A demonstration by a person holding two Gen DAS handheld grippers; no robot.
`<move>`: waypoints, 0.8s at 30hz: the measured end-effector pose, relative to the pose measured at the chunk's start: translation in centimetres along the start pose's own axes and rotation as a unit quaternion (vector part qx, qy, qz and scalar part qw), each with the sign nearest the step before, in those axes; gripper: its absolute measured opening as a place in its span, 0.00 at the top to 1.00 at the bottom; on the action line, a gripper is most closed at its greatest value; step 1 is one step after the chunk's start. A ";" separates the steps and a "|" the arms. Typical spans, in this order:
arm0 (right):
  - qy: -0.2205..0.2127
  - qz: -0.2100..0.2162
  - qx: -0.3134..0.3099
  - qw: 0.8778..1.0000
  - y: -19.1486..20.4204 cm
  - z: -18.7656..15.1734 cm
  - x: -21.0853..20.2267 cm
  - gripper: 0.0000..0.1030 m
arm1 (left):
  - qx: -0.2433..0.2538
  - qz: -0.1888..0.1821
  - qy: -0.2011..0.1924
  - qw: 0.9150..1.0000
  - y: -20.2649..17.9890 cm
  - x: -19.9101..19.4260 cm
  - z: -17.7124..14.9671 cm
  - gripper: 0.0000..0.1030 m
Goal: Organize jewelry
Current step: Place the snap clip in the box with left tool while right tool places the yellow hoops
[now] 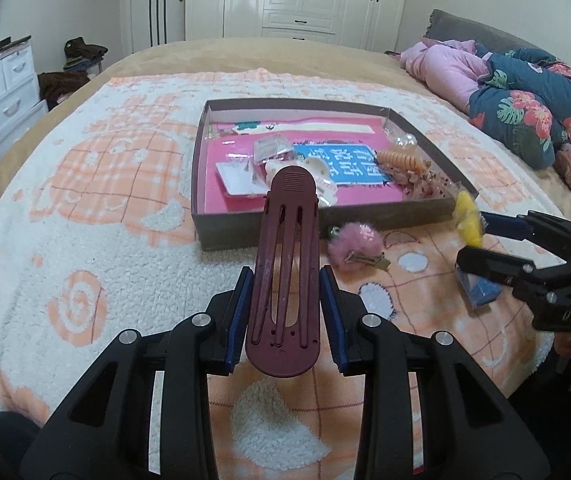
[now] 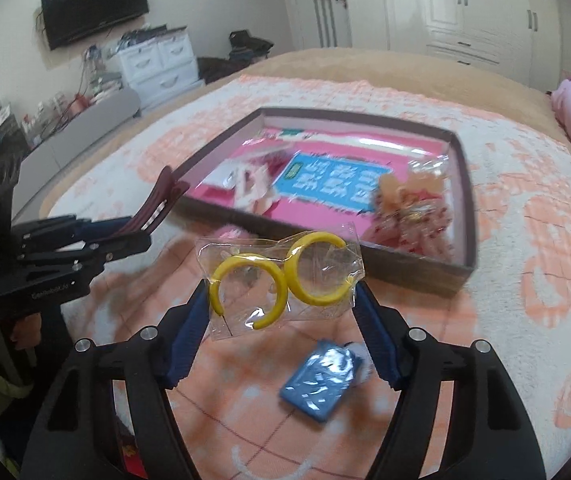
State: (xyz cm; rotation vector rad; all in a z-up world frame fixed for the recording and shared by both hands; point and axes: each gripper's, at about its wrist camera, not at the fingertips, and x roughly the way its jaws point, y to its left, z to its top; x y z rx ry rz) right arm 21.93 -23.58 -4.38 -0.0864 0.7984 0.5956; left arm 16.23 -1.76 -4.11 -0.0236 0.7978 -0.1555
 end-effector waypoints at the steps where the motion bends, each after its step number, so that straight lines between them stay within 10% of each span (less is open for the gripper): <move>1: -0.004 -0.002 0.005 1.000 -0.3 0.1 -0.3 0.34 | 0.000 -0.001 -0.001 1.000 -0.1 0.0 0.1 0.75; 24: -0.052 -0.047 0.072 0.995 -5.1 2.0 -2.4 0.34 | 0.009 -0.029 -0.027 0.999 -3.6 2.4 6.1 0.75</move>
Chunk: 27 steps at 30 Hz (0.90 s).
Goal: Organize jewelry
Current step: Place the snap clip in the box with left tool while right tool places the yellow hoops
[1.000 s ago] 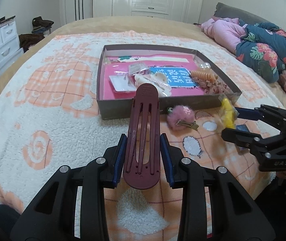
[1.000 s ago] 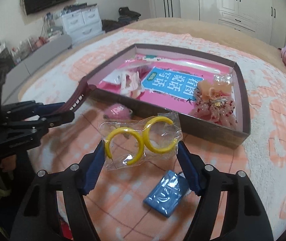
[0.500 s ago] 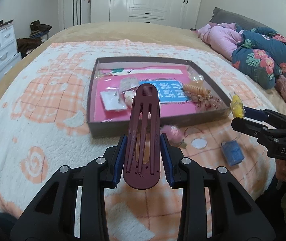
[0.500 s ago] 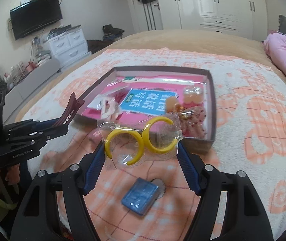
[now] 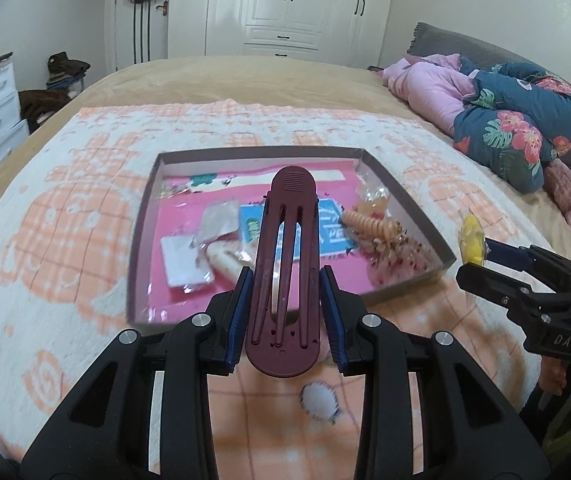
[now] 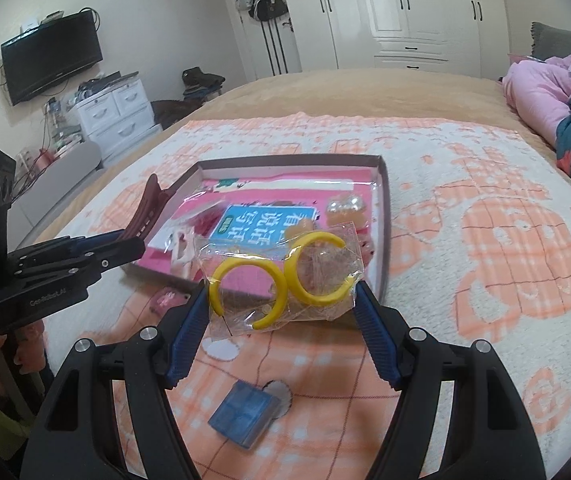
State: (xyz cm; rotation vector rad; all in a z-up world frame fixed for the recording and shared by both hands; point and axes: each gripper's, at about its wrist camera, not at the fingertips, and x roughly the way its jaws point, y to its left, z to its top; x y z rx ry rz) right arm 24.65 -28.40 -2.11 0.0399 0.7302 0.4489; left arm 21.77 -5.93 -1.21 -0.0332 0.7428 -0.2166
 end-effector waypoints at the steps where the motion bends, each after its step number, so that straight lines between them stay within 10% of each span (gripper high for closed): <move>1: -0.001 -0.001 0.001 1.000 -0.1 0.2 0.0 0.34 | 0.001 -0.001 0.000 1.000 -0.1 0.2 0.2 0.75; 27: 0.008 -0.050 -0.002 0.999 -4.4 5.2 4.3 0.33 | 0.004 -0.029 0.020 0.999 -1.7 7.3 2.7 0.75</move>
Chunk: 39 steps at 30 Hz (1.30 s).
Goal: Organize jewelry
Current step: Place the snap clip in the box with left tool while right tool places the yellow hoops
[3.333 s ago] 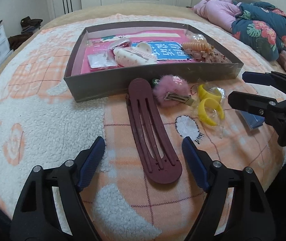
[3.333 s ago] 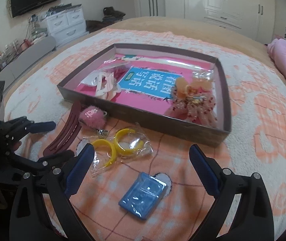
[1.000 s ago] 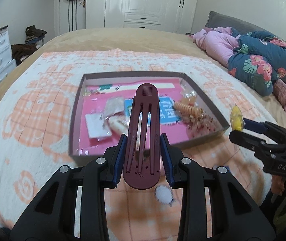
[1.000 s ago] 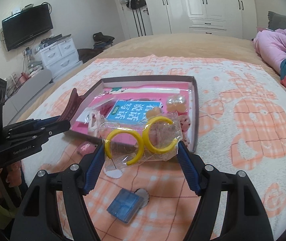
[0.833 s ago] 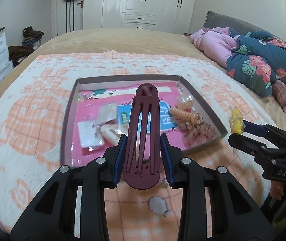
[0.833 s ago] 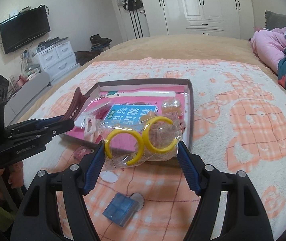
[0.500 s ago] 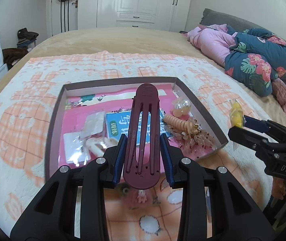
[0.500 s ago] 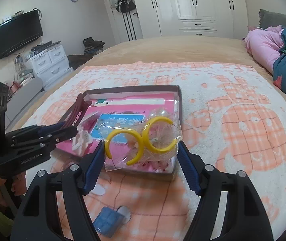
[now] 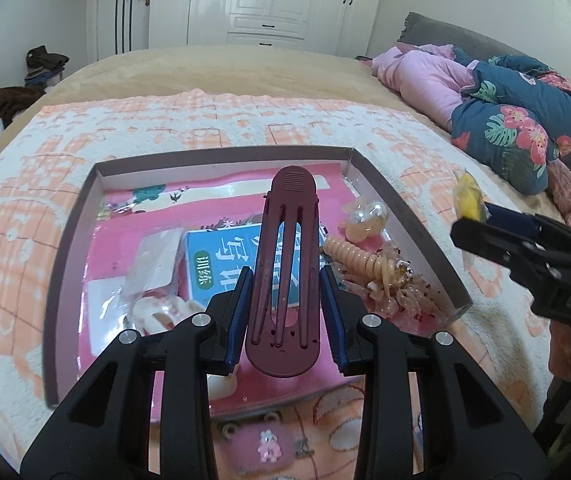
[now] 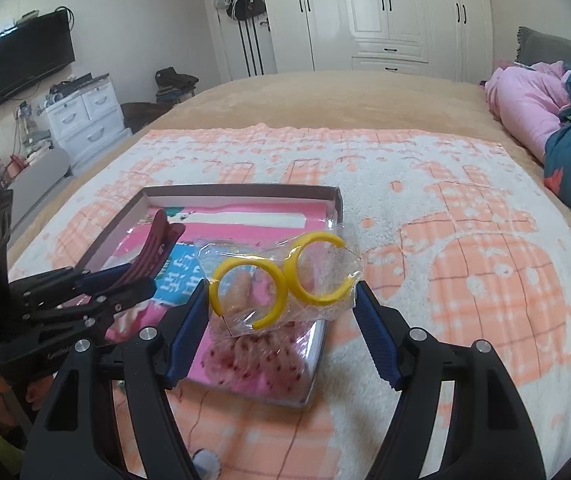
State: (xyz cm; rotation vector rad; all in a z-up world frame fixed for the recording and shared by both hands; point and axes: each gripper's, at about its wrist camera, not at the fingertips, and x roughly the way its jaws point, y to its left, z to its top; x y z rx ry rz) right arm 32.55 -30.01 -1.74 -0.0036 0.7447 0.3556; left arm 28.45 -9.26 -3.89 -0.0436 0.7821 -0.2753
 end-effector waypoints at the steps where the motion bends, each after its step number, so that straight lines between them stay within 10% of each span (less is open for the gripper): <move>1: 0.005 0.000 -0.002 1.000 0.0 0.1 0.3 0.33 | 0.000 -0.002 0.003 1.000 0.1 0.3 0.0 0.75; 18: 0.066 0.002 -0.024 0.998 0.6 1.3 6.4 0.30 | -0.002 -0.011 0.020 1.000 0.6 2.0 -0.5 0.76; 39: 0.029 0.001 -0.020 0.999 1.1 0.6 3.8 0.19 | -0.013 -0.005 0.009 1.000 1.4 -0.1 -1.1 0.75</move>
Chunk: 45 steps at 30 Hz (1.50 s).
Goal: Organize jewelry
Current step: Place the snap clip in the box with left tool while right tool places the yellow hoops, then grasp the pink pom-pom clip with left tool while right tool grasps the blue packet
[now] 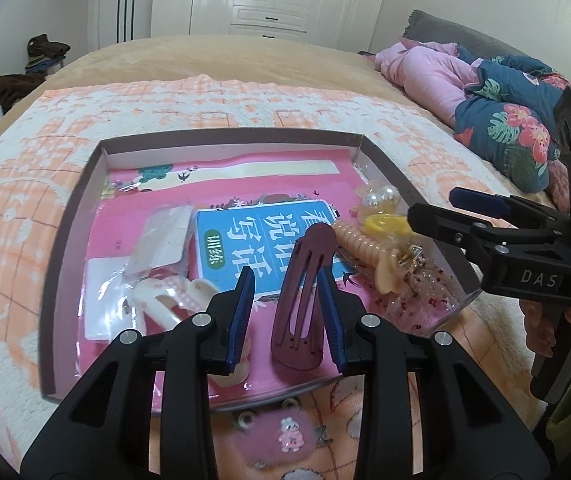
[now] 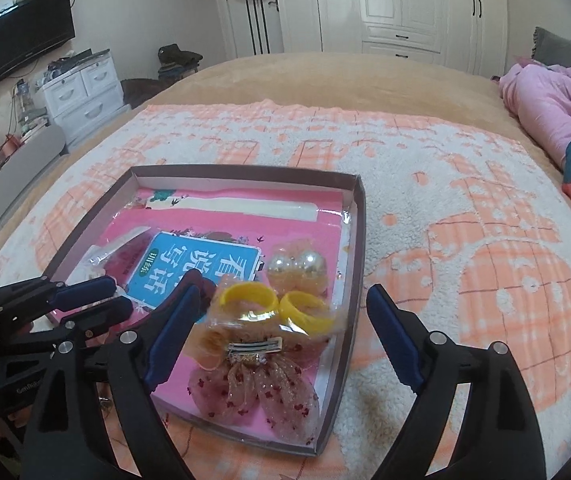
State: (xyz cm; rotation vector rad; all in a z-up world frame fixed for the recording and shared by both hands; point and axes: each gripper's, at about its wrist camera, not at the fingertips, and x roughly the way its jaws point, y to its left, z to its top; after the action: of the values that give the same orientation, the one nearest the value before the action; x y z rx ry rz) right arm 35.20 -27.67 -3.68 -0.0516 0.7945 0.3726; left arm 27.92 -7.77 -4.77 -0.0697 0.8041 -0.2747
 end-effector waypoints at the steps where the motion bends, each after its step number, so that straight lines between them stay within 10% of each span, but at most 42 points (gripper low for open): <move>1: -0.002 -0.001 0.001 1.000 0.0 -0.1 -0.2 0.18 | -0.002 0.000 -0.002 1.000 0.1 -0.3 0.0 0.75; 25: -0.057 0.000 0.040 0.998 -0.1 -2.9 -6.5 0.10 | -0.021 0.008 -0.053 0.998 1.0 -6.1 -1.1 0.20; 45: -0.070 -0.010 0.014 0.997 3.4 -6.3 -8.5 0.10 | -0.044 0.028 -0.066 0.996 3.6 -9.0 -3.3 0.15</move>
State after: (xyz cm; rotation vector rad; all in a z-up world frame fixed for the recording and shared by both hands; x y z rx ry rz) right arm 24.23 -28.26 -1.81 -0.0074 0.6607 0.3428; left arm 20.40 -1.71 -1.29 -0.1464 0.6846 -0.1790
